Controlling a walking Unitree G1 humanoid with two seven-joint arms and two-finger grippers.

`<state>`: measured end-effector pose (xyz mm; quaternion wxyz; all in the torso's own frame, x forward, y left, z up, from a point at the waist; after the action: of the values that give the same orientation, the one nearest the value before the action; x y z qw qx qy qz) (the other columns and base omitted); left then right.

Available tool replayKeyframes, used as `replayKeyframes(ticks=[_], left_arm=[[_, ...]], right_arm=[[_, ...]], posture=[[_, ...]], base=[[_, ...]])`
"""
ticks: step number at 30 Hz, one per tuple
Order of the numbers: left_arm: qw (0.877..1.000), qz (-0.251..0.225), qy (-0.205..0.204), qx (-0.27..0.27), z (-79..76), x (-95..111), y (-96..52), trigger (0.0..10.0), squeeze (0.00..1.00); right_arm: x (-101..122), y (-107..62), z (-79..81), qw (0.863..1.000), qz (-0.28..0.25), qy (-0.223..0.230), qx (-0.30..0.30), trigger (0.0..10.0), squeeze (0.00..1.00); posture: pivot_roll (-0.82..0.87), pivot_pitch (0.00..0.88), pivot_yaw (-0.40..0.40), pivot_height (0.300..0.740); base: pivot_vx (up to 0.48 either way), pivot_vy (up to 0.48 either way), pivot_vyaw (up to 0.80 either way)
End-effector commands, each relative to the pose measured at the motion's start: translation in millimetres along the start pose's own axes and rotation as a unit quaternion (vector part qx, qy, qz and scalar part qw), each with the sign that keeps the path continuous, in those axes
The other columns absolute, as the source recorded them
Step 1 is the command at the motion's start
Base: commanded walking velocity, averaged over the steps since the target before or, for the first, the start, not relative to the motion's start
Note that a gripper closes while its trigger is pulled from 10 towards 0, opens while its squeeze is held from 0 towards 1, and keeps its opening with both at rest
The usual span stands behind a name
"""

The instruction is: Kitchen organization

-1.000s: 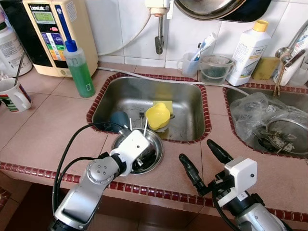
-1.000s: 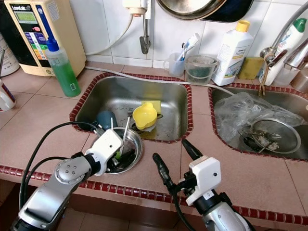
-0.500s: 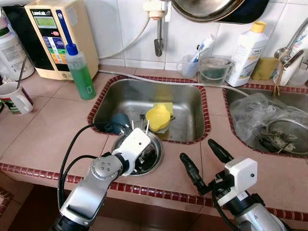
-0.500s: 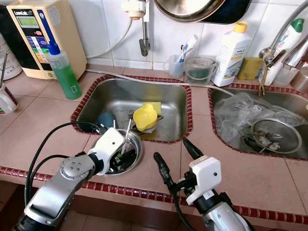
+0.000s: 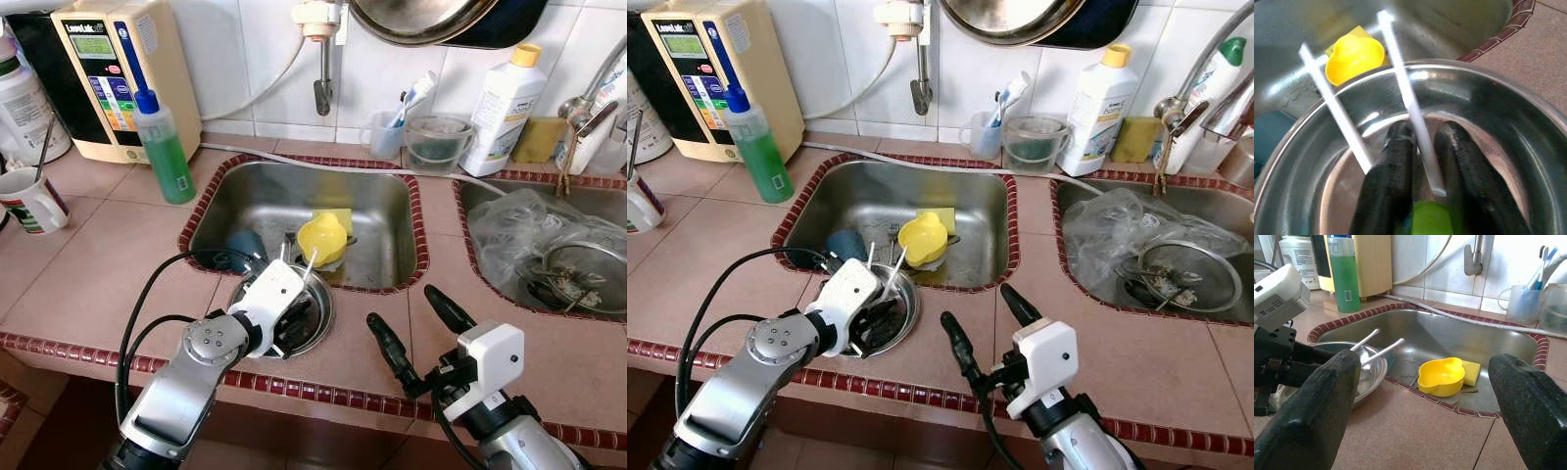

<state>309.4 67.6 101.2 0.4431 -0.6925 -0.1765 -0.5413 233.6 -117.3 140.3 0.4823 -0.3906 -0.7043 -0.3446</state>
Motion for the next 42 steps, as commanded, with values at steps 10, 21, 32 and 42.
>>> replayKeyframes(ticks=[10, 21, 32, 42], left_arm=[[1.000, 0.022, -0.010, -0.007, -2.5, -9.1, 0.2, 0.0, 0.00], [0.999, -0.001, -0.042, -0.011, 7.6, 4.7, -2.6, 0.0, 0.00], [0.996, -0.060, -0.059, -0.021, 30.6, 41.9, -11.9, 0.0, 0.00], [0.990, -0.137, -0.044, 0.001, 44.6, 76.1, -12.8, 10.0, 0.00]], right_arm=[[1.9, -0.7, -4.5, 1.000, 0.000, -0.006, -0.008, 10.0, 0.00], [3.5, 1.6, -5.3, 1.000, -0.005, 0.002, -0.004, 10.0, 0.00], [3.9, 3.6, 5.0, 0.999, -0.006, 0.027, 0.043, 10.0, 0.00], [8.9, 8.1, 0.5, 0.998, -0.016, 0.043, 0.051, 10.0, 0.00]], posture=[[-0.14, 0.079, 0.052, 0.740], [-0.14, 0.077, 0.047, 0.740], [-0.12, 0.069, 0.035, 0.740], [-0.13, 0.038, 0.022, 0.740]], base=[[0.000, 0.000, 0.00], [0.000, 0.000, 0.00], [0.000, 0.000, 0.00], [0.000, 0.000, 0.00]])
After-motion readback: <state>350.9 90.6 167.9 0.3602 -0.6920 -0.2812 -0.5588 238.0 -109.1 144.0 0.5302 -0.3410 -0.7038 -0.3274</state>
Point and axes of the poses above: a point about 5 cm out from each wrist's last joint towards the gripper, its own y axis pointing out of the wrist towards the gripper, its own x axis along the axis of the wrist's last joint, z = x × y, the point moved 5 cm from there along y, pointing out of the wrist towards the gripper, and after that the axes turned 15 degrees about -y, right-handed, at the moved point
